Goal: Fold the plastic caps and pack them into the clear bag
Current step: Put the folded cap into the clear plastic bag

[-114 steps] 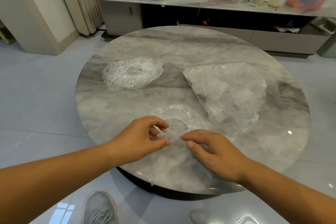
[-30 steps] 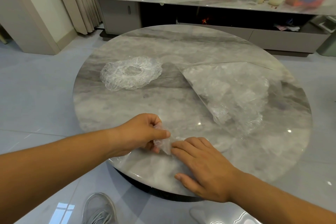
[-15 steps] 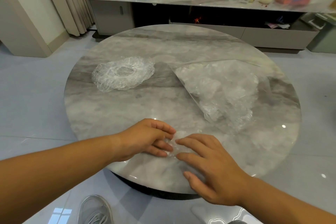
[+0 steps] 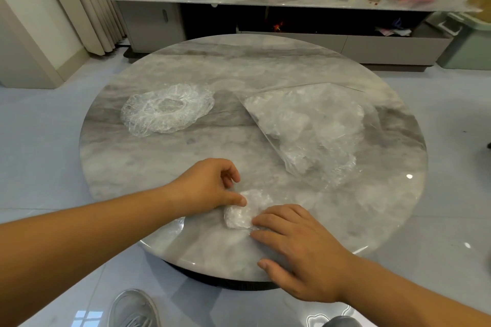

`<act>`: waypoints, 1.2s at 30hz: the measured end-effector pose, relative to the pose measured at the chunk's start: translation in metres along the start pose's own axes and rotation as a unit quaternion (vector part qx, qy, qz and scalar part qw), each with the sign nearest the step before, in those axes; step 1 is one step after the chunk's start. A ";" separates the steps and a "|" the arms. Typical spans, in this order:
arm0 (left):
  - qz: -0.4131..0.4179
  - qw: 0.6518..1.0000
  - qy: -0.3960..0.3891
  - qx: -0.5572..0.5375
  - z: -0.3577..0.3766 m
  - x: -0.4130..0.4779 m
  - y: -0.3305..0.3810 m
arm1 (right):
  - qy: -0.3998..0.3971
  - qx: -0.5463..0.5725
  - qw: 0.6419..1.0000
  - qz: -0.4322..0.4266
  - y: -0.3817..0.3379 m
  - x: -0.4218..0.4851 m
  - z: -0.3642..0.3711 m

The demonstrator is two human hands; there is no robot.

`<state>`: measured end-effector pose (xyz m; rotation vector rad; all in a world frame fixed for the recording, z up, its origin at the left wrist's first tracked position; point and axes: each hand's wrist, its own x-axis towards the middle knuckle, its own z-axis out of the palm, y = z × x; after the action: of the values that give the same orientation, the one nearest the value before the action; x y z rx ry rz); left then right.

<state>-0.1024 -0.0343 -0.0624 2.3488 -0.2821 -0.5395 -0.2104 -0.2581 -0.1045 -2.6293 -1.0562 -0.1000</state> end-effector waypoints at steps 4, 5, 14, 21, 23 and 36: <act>0.003 0.997 -0.048 0.059 0.003 0.007 0.014 | -0.004 0.029 1.000 -0.007 0.005 -0.003 -0.001; -0.001 0.996 -0.067 0.065 0.004 0.009 0.017 | -0.006 0.035 0.999 -0.008 0.006 -0.003 -0.002; -0.058 0.990 -0.077 -0.107 0.003 0.003 0.006 | 0.118 0.236 0.943 0.202 -0.004 0.001 -0.012; -0.109 0.863 -0.111 -0.480 -0.006 -0.021 0.006 | 0.118 0.551 0.747 0.354 -0.016 0.034 -0.027; -0.100 0.849 -0.123 -0.504 -0.006 -0.027 0.007 | 0.118 0.635 0.681 0.345 -0.017 0.042 -0.032; -0.187 0.787 -0.272 -0.522 -0.006 -0.035 0.008 | 0.118 0.389 0.894 0.188 -0.017 0.037 -0.031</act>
<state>-0.1309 -0.0240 -0.0424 1.1099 0.2197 -1.1963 -0.1941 -0.2312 -0.0644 -1.9593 -0.3613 0.0779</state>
